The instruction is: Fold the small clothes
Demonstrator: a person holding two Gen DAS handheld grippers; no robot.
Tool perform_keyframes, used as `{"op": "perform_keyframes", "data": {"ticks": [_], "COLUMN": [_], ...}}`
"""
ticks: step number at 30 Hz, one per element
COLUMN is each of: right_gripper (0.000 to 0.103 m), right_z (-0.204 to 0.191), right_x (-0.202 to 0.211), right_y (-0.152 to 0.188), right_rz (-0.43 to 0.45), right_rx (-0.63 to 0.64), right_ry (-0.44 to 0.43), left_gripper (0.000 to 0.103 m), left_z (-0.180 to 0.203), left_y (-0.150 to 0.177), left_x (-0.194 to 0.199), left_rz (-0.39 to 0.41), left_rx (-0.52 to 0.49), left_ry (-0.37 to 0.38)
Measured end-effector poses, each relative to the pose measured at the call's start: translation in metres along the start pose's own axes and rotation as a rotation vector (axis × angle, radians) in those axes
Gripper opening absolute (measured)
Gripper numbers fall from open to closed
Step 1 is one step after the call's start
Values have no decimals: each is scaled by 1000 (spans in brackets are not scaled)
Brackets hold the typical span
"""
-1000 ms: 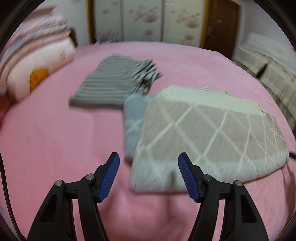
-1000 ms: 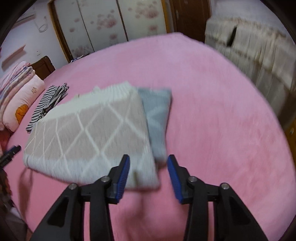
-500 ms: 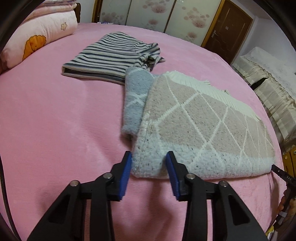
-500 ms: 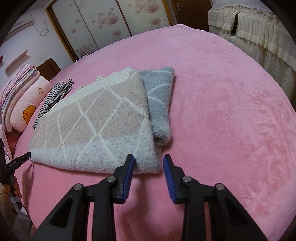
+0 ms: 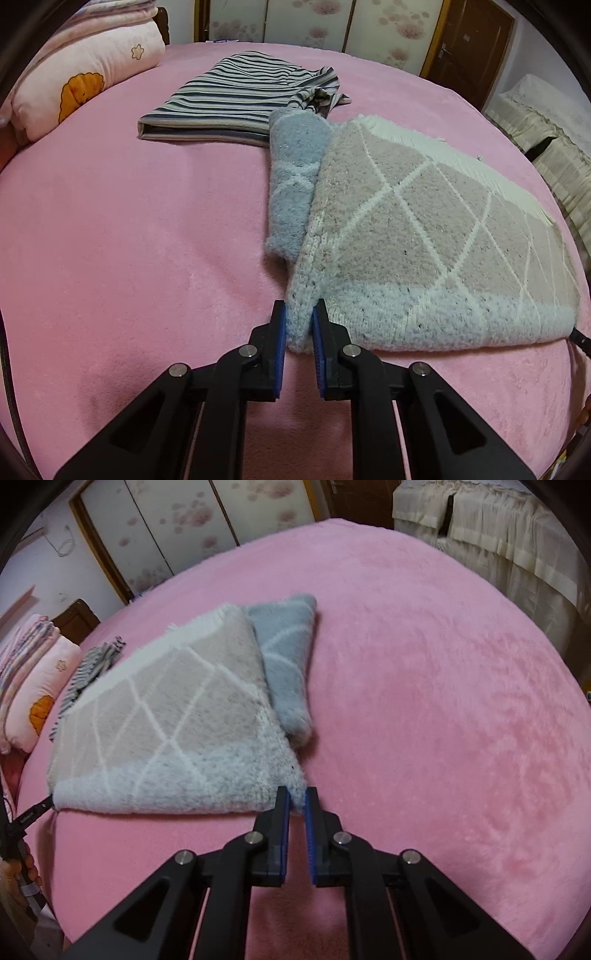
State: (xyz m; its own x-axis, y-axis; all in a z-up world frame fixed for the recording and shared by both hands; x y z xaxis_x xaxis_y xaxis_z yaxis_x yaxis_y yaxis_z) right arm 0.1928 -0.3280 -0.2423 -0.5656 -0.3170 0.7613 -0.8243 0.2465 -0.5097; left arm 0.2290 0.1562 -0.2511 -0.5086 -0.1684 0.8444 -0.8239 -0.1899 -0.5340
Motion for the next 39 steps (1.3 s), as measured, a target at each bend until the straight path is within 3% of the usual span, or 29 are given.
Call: {"op": "perform_keyframes", "data": {"ticks": [4, 5, 7, 8, 15, 17, 20, 30, 39], "right_gripper": [7, 8, 10, 11, 15, 15, 15, 16, 16], "right_z": [-3, -6, -10, -11, -35, -44, -59, -99, -135], "right_x": [1, 2, 5, 7, 29, 37, 45, 45, 29], "right_y": [0, 0, -1, -2, 0, 2, 7, 32, 46], "right_rz": [7, 5, 1, 1, 37, 52, 66, 38, -3], "right_rx": [4, 14, 23, 22, 38, 46, 54, 54, 85], "right_ry": [9, 12, 13, 17, -7, -22, -44, -135, -196], "left_gripper": [21, 37, 60, 67, 72, 81, 84, 92, 94], "left_z": [-5, -7, -12, -15, -15, -10, -5, -13, -14], "left_y": [1, 1, 1, 2, 13, 16, 19, 22, 26], "left_x": [0, 2, 5, 7, 25, 34, 49, 84, 101], "left_rz": [-1, -3, -5, -2, -34, -22, -7, -1, -7], "left_rx": [27, 36, 59, 72, 51, 26, 14, 135, 163], "left_ry": [25, 23, -17, -28, -30, -28, -1, 55, 106]}}
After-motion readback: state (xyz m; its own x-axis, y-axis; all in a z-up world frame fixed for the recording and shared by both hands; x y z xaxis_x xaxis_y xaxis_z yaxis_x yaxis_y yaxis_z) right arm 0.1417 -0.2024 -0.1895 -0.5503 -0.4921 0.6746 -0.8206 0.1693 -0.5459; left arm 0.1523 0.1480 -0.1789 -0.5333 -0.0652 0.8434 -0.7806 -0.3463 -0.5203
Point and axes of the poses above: each gripper's, at about its wrist camera, not at the fingertips, and x roughly against the way its jaws point, z to its right, y to its underside, the point moved 1 cm from there along -x, roughly the way its jaws point, and after that the axes turned 13 degrees about -y, right-handed, at the moved point
